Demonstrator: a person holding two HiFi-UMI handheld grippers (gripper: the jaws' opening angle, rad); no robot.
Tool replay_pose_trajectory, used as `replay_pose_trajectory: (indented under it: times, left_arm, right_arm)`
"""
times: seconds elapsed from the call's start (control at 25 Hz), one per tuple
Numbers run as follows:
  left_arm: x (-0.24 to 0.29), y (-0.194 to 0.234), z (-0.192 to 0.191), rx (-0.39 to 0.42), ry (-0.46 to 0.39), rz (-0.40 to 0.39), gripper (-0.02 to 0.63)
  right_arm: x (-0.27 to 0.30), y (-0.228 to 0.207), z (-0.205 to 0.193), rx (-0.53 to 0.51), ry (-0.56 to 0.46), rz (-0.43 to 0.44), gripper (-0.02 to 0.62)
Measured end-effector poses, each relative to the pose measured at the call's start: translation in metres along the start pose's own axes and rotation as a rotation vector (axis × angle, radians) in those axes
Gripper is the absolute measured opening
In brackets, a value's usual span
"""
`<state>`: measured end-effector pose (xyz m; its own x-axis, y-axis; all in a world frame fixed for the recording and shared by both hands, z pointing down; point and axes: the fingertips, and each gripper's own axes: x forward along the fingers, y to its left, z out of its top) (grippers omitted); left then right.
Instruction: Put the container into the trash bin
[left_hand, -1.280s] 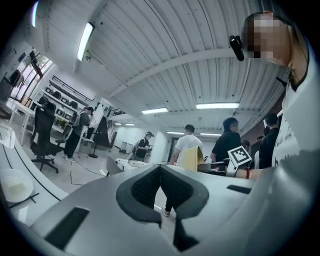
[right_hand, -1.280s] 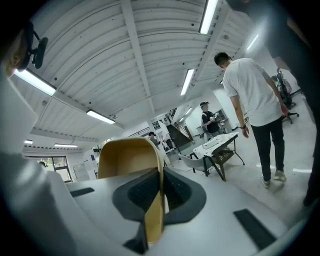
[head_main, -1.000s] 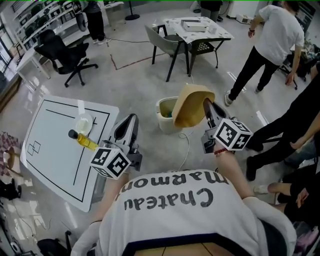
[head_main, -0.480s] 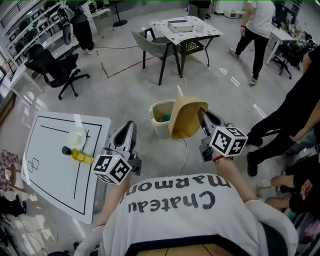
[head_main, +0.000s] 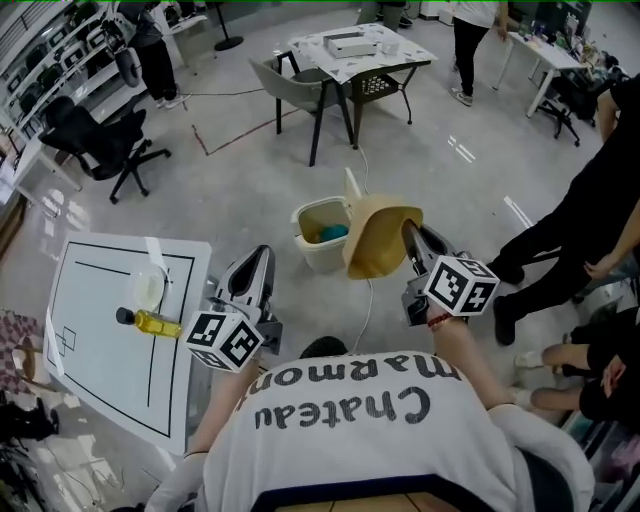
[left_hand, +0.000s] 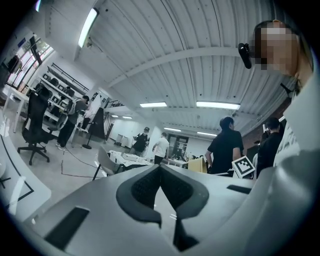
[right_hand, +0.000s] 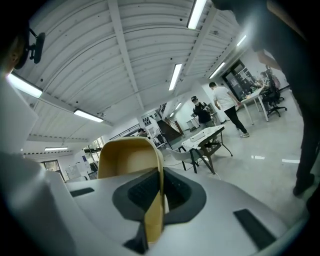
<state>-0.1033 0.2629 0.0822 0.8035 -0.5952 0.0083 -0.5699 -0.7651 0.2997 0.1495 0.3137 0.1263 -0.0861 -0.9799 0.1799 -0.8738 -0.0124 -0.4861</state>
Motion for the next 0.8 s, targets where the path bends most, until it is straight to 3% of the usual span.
replay_pose_trajectory:
  times: [0.4, 0.8]
  left_arm:
    - [0.016, 0.022, -0.019, -0.016, 0.066, 0.027, 0.023]
    - [0.088, 0.095, -0.039, -0.072, 0.104, 0.01, 0.023]
  right_arm:
    - [0.038, -0.027, -0.031, 0.116, 0.067, -0.028, 0.032]
    - [0.112, -0.058, -0.038, 0.117, 0.115, -0.107, 0.032]
